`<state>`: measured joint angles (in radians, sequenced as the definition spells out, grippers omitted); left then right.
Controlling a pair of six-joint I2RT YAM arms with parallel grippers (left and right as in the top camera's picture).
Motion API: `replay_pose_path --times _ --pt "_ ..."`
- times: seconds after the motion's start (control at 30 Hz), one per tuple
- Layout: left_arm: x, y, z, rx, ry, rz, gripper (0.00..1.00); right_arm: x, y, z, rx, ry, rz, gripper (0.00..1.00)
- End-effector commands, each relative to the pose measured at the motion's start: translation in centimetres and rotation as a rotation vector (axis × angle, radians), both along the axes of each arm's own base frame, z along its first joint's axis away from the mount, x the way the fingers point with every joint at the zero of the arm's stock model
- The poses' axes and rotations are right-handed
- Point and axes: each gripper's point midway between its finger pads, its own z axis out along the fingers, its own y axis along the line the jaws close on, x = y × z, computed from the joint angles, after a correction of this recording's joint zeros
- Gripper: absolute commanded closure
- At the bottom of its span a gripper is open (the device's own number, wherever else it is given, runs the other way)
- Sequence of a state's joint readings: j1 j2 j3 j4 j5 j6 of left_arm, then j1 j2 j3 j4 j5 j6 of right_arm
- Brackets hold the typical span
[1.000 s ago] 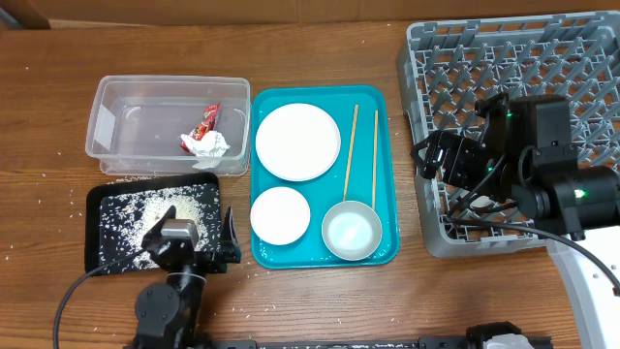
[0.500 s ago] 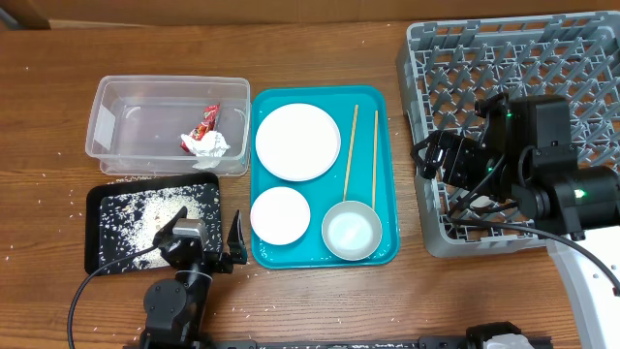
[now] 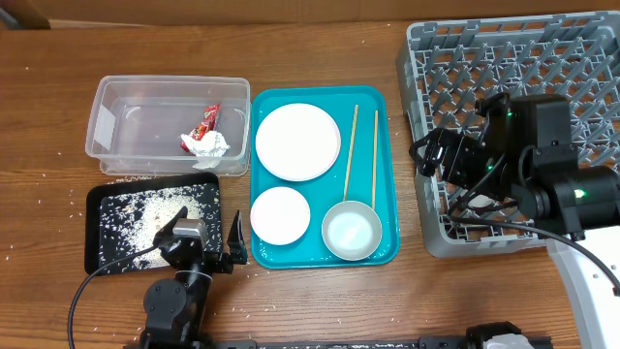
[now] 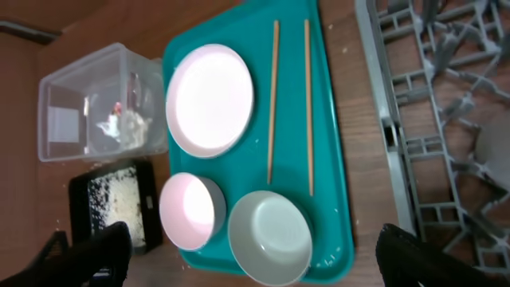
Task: Sort waste into correct bins and load items into the dishwasher
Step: 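Reach right gripper to the pale grey bowl and grasp its rim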
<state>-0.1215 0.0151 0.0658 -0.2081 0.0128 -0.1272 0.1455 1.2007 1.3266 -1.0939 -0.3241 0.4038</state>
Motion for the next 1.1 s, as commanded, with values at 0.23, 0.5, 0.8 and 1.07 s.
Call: replay_pose_path --times 0.23,0.5,0.8,1.07 --pt "0.0 0.1 0.1 -0.003 -0.010 0.000 0.00 -4.2 2.7 -4.1 -0.099 0.192 0.135 0.11" --pt "0.0 0.1 0.1 -0.003 -0.010 0.000 0.00 -7.3 6.2 -11.9 -0.327 0.295 0.241 0.28" --pt "0.0 0.1 0.1 -0.002 -0.010 0.000 0.00 -6.9 6.2 -20.9 -0.425 0.396 0.238 0.36" --pt "0.0 0.1 0.1 -0.003 -0.010 0.000 0.00 -6.9 6.2 -23.0 -0.447 0.447 0.242 0.85"
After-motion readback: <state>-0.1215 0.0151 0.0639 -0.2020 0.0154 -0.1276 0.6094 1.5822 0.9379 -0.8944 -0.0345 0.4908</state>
